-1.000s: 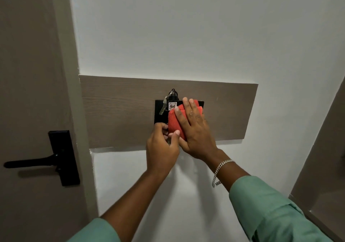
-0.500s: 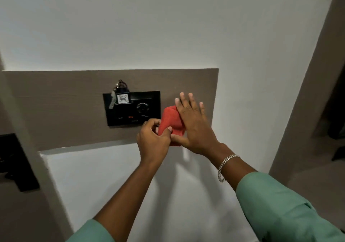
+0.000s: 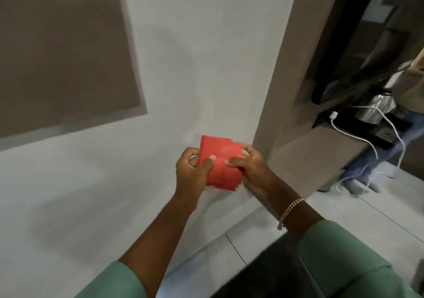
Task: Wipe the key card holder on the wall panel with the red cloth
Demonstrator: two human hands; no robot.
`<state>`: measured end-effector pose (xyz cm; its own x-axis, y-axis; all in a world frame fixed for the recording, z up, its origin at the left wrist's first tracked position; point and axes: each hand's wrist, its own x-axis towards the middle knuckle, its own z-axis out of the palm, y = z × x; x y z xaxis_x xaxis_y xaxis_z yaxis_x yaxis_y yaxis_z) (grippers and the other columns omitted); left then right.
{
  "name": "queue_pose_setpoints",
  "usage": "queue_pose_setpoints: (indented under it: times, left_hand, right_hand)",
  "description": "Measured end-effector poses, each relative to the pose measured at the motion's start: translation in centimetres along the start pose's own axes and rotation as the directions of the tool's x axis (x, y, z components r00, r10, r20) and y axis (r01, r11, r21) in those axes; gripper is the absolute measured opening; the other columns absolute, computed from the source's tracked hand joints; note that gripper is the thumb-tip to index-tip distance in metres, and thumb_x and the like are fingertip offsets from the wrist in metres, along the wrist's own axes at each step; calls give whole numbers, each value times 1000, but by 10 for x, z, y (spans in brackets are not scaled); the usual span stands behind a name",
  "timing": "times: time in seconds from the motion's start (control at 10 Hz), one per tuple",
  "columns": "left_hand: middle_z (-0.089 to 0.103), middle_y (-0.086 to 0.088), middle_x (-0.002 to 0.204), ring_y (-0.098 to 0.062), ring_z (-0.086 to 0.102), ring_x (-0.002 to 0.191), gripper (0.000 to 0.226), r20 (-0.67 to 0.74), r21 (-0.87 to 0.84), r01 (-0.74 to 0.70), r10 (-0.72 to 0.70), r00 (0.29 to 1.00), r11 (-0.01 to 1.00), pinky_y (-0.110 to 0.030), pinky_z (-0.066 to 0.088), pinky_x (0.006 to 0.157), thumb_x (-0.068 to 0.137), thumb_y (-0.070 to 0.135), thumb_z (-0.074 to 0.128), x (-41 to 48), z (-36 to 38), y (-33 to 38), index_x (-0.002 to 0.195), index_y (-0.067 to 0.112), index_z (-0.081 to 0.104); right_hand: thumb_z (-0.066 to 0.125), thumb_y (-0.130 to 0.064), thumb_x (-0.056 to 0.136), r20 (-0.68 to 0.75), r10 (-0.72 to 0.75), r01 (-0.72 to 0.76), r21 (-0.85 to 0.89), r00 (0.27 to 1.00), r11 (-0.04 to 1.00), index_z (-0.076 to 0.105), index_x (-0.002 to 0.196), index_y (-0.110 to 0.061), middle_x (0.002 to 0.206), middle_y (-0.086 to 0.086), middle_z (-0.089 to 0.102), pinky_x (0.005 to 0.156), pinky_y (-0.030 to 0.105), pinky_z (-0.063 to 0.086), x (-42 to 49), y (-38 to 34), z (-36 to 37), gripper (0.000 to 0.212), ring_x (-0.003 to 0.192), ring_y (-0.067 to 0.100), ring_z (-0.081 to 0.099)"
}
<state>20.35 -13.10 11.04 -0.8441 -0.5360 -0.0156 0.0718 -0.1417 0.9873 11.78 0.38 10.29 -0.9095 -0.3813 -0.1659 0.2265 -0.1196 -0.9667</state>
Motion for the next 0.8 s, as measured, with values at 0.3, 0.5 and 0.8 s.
queue_pose_setpoints:
  times: [0.3, 0.5, 0.8]
  left_hand:
    - [64, -21, 124, -37, 68, 103, 38, 339, -40, 482, -442, 831, 875, -50, 58, 89, 91, 6, 61, 38, 170, -150, 128, 14, 54]
    - [61, -12, 127, -25, 64, 111, 50, 366, -251, 570, -468, 804, 783, -37, 55, 89, 100, 19, 51, 57, 186, -194, 147, 11, 38]
    - [63, -9, 131, -23, 59, 124, 20, 180, 3, 296, -292, 939, 955, -38, 46, 107, 100, 21, 49, 85, 146, -162, 117, 20, 61]
  right_hand:
    - [59, 11, 86, -211, 44, -172, -641, 977, 748, 67, 122, -6, 123, 25, 68, 90, 41, 54, 72, 19, -212, 40, 95, 25, 64]
    - [54, 2, 92, -251, 27, -225, -808, 968, 544, 67, 117, -2, 119, 25, 68, 95, 46, 50, 130, 55, -263, 29, 112, 42, 62]
    - [58, -14, 94, -307, -327, -148, -891, 894, 430, 51, 141, -16, 142, 14, 56, 111, 49, 44, 142, 76, -256, 47, 132, 35, 50]
